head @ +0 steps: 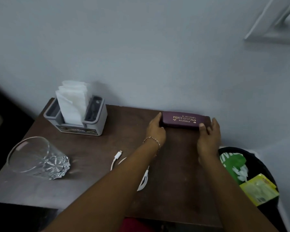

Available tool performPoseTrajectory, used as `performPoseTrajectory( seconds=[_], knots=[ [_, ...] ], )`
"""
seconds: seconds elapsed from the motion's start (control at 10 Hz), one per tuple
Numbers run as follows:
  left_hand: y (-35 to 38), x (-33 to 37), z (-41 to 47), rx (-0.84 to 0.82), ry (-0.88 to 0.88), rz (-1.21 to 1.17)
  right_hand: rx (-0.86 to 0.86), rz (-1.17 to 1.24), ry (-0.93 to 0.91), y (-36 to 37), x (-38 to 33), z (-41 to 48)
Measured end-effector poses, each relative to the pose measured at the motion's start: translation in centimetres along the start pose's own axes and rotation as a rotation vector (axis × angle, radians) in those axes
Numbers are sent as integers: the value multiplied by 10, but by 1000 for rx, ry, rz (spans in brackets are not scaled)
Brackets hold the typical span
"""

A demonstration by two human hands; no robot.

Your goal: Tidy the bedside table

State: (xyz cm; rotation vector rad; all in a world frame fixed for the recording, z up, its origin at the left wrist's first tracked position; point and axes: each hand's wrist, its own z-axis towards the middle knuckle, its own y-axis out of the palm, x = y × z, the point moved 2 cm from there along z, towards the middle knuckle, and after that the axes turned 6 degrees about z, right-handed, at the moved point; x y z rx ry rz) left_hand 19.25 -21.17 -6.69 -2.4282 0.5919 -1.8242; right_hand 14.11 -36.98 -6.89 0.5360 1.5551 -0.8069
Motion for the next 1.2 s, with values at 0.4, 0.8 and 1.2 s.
performPoseTrajectory(
  seconds=[0.4, 0.8, 1.2],
  knots=[
    [-30, -10, -10, 86, -42, 65, -14, -89, -25, 33, -9, -38],
    [-107, -35, -45, 414, -38, 182, -111, -16, 39, 88, -19, -112],
    [-123, -55, -61, 392, -23, 119, -147, 181, 124, 75, -14, -112]
  ],
)
